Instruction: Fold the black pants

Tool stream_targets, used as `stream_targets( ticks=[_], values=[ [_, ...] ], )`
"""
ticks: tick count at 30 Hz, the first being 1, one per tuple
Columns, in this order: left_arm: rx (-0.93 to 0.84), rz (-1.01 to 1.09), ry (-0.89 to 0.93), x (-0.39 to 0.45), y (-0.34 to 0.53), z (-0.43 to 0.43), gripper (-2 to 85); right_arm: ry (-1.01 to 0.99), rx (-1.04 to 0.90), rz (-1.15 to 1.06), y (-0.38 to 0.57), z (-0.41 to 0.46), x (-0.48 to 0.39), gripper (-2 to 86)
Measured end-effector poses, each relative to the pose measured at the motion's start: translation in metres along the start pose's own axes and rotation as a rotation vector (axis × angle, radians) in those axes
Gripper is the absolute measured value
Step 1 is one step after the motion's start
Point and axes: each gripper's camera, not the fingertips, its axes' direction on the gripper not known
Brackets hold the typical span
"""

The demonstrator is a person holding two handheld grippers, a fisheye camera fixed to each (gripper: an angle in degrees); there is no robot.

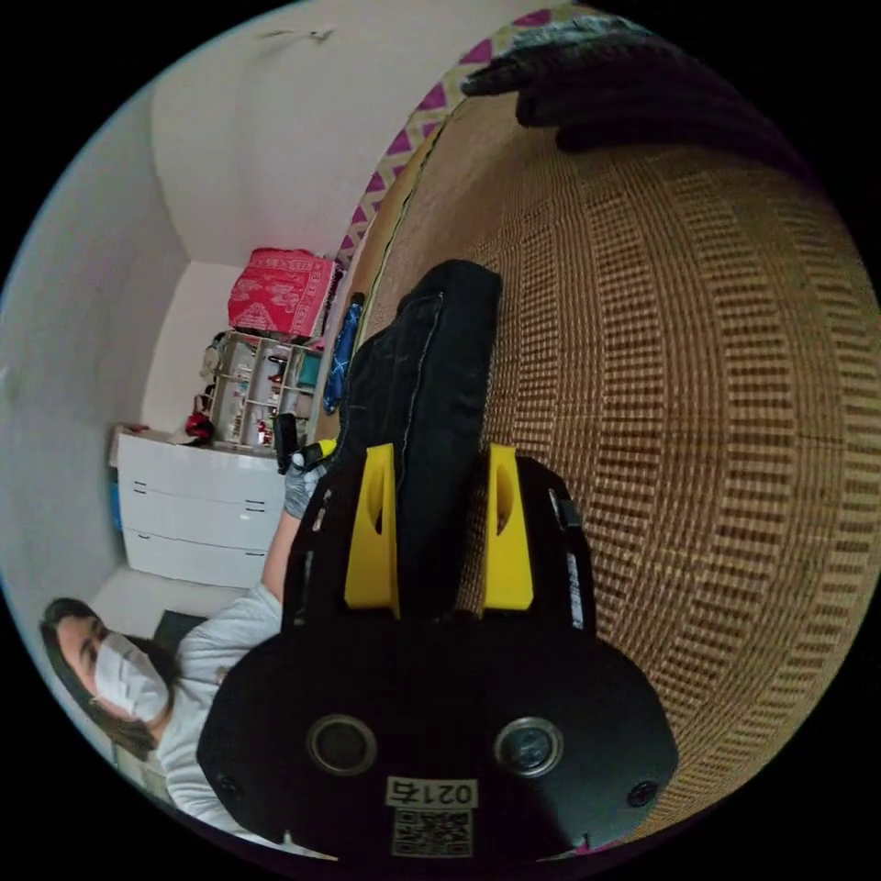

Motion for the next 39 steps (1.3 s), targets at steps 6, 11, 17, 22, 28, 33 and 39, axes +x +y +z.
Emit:
stream_targets(
  ticks=[6,11,17,22,28,33,39],
  values=[
    [-0.040,-0.034,-0.020,-0.003,-0.002,0.024,8.8,0.036,-0.018,-0.032,-0.019,0.010,-0.004,9.4],
    [0.054,0.010,0.055,0.028,0.009,0.023,6.9,-0.076,0.001,-0.100,-0.021,-0.014,-0.023,7.1],
    [0.087,0.226,0.106,0.128,-0.049,0.050,6.8,-0.045,0.136,-0.201,-0.039,-0.131,-0.069,7.0],
    [0.051,0.325,0.125,0.201,-0.148,0.117,6.9,0.137,0.302,-0.203,-0.095,-0.262,-0.107,7.1],
    [0.031,0.334,-0.066,0.249,-0.233,0.216,7.5,0.374,0.384,-0.068,-0.174,-0.317,-0.103,8.4],
    [0.175,0.232,-0.216,0.214,-0.206,0.247,4.1,0.711,0.442,0.045,-0.171,-0.292,-0.098,9.3],
    [0.193,0.388,-0.120,0.198,-0.089,0.213,3.0,0.785,0.307,-0.253,-0.132,-0.200,-0.183,9.5]
  ],
)
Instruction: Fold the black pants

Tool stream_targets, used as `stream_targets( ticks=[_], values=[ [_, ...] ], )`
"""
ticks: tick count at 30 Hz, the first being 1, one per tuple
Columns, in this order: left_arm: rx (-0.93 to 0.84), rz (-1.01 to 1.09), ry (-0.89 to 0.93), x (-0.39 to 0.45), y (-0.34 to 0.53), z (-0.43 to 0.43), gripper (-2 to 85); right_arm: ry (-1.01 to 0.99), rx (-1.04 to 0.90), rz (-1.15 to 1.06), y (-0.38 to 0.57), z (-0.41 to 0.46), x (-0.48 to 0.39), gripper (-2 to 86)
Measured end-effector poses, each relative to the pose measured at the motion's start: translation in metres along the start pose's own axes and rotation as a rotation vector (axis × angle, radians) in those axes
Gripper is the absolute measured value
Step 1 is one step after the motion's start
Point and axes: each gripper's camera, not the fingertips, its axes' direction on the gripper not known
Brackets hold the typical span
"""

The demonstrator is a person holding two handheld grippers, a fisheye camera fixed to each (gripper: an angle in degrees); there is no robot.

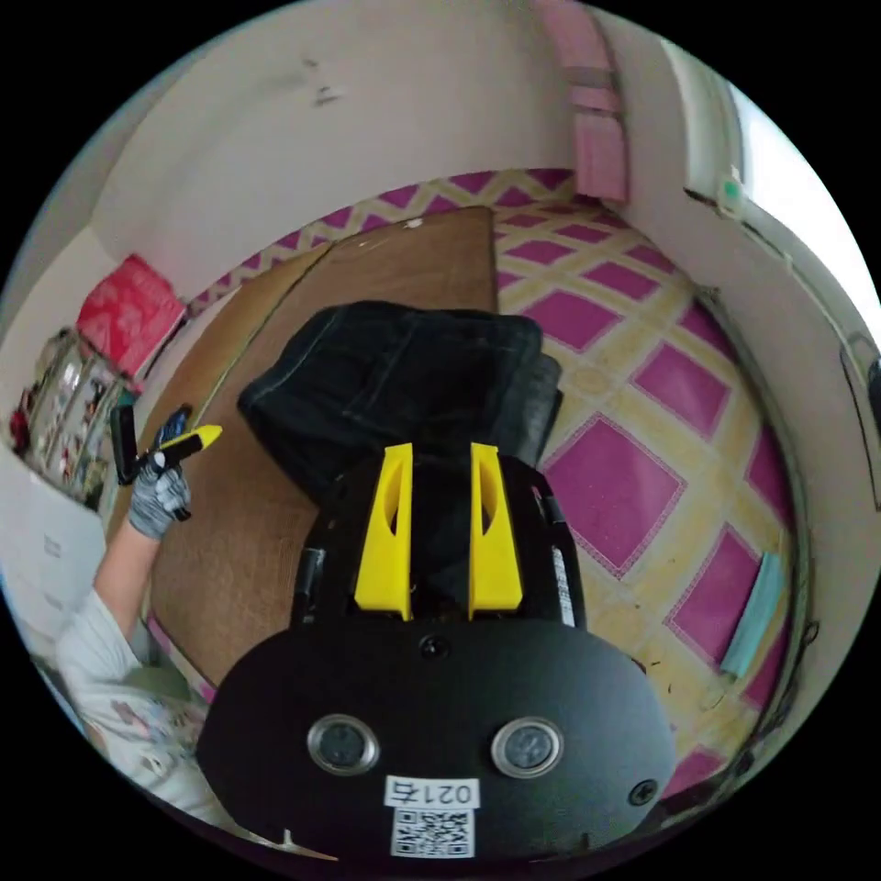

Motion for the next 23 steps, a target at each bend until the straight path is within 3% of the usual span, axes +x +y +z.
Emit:
stream_targets(
  ticks=[4,9,14,19,23],
  values=[
    [0.027,0.139,-0.151,0.045,0.103,-0.062,2.3,-0.116,0.104,-0.299,0.020,-0.009,-0.142,8.6],
    [0.025,0.022,-0.377,0.059,0.225,-0.128,-0.7,-0.306,0.262,-0.668,0.038,0.008,-0.334,7.6],
    [0.038,-0.225,-0.663,0.039,0.318,-0.175,-0.9,-0.375,0.177,-0.941,0.040,0.075,-0.542,8.4],
    [0.150,-0.349,-0.696,0.045,0.353,-0.203,-0.9,-0.424,-0.038,-1.106,0.032,0.143,-0.757,10.8],
    [0.170,-0.309,-0.714,0.060,0.365,-0.214,-0.9,-0.348,-0.019,-1.160,0.031,0.164,-0.865,11.6]
  ],
)
